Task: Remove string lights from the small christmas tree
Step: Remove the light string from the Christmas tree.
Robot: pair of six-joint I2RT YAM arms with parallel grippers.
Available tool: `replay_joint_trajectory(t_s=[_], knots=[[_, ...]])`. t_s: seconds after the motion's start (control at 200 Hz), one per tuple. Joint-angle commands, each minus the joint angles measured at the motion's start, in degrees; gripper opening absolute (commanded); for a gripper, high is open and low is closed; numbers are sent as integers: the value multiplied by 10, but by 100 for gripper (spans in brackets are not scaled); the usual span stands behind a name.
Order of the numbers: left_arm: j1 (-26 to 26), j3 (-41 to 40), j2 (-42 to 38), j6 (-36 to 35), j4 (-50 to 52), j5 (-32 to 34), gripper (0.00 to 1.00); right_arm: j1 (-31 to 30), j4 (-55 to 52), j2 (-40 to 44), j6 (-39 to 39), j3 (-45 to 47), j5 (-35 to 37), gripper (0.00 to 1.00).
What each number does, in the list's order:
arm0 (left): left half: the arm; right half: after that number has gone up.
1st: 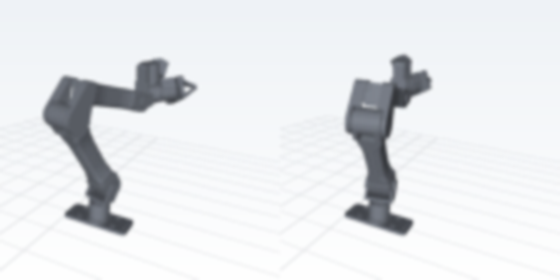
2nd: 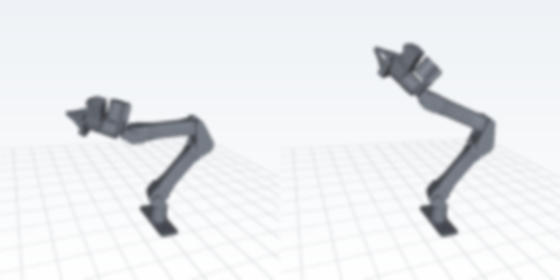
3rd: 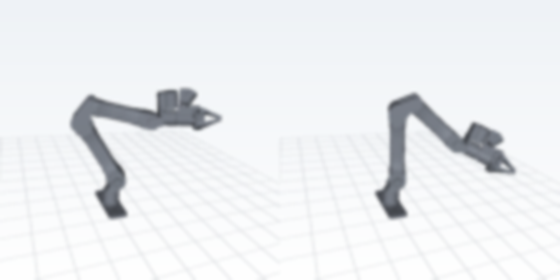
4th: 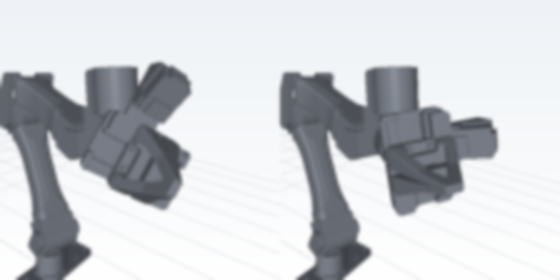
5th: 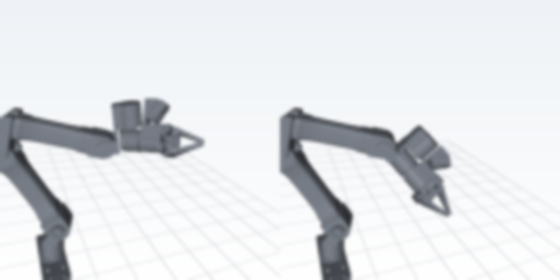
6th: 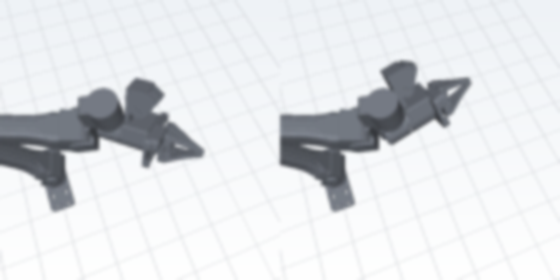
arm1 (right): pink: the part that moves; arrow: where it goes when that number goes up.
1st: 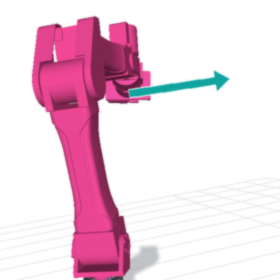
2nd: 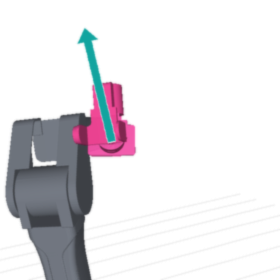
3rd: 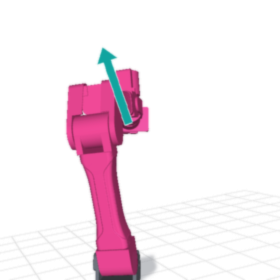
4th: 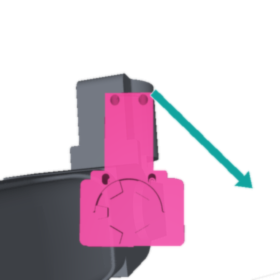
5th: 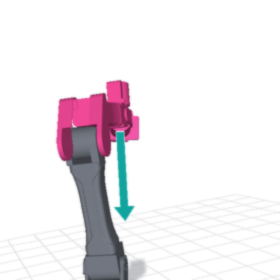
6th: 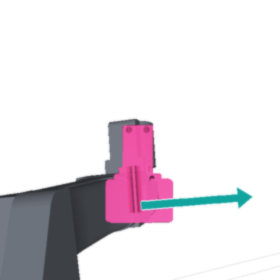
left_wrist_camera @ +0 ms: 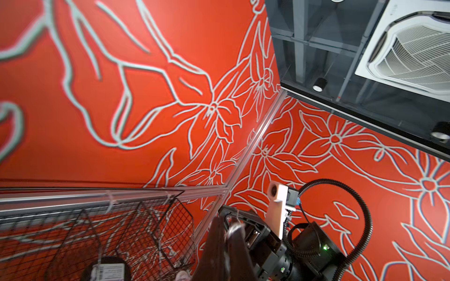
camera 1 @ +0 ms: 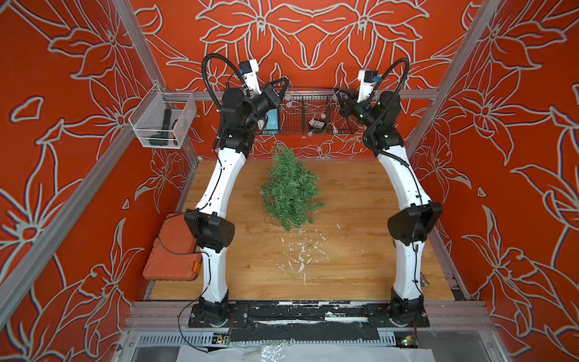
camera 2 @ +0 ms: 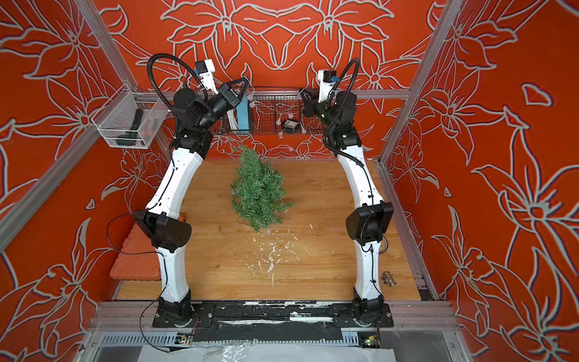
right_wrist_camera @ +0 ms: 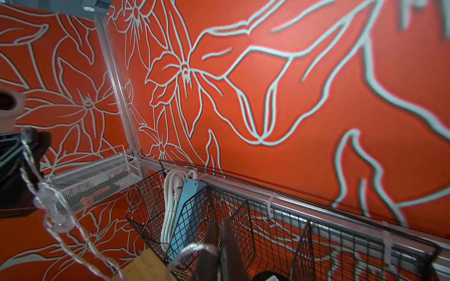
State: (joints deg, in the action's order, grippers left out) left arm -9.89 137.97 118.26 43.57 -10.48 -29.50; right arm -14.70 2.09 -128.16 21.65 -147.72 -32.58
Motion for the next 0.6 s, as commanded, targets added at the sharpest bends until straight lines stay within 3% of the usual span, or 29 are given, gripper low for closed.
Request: replay_joint_trajectory(t_s=[0.0, 0.125, 0.315, 0.575, 0.59], knots=[[29, -11, -13, -2, -7, 9, 0, -36, -83, -63, 7, -115, -55, 0], [61, -57, -38, -17, 22, 15, 0, -58, -52, -87, 27, -116, -60, 0], [86, -228, -110, -67, 15, 16, 0, -92, -35, -121, 37, -129, -78, 0], [107, -371, -130, -60, -56, -114, 0, -127, -46, -139, 22, -125, -87, 0], [106, -377, -131, -58, -65, -124, 3, -129, -47, -139, 21, -125, -85, 0]])
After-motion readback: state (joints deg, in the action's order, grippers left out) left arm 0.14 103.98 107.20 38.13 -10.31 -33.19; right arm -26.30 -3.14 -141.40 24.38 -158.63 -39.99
